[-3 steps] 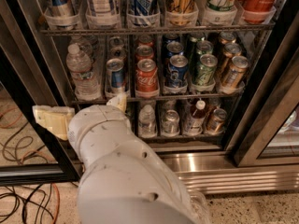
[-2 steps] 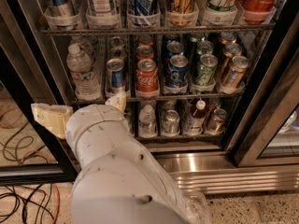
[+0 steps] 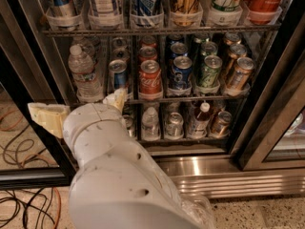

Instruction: Pick redbull can from top shelf of fridge

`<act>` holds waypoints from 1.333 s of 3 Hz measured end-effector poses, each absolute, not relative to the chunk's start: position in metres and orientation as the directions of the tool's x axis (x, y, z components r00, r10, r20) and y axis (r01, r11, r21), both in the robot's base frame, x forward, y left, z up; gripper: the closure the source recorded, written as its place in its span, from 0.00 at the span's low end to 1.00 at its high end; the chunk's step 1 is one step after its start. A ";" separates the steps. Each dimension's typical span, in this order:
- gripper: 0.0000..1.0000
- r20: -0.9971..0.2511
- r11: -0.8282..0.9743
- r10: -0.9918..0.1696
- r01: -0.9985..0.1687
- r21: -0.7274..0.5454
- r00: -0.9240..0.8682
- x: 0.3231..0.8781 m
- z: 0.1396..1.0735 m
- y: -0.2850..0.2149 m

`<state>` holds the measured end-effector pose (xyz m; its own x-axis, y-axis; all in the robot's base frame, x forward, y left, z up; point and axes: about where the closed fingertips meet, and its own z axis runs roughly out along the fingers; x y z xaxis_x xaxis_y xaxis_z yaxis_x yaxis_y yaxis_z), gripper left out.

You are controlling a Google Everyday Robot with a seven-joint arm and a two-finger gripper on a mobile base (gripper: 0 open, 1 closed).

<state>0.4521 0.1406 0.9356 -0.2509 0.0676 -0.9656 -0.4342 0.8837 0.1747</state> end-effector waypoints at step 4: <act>0.00 -0.998 0.914 -0.024 -0.405 -0.002 -0.050 0.515 0.988 0.136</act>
Offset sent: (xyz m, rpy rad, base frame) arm 0.0951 -0.0172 0.0487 -0.1155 -0.1986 -0.0849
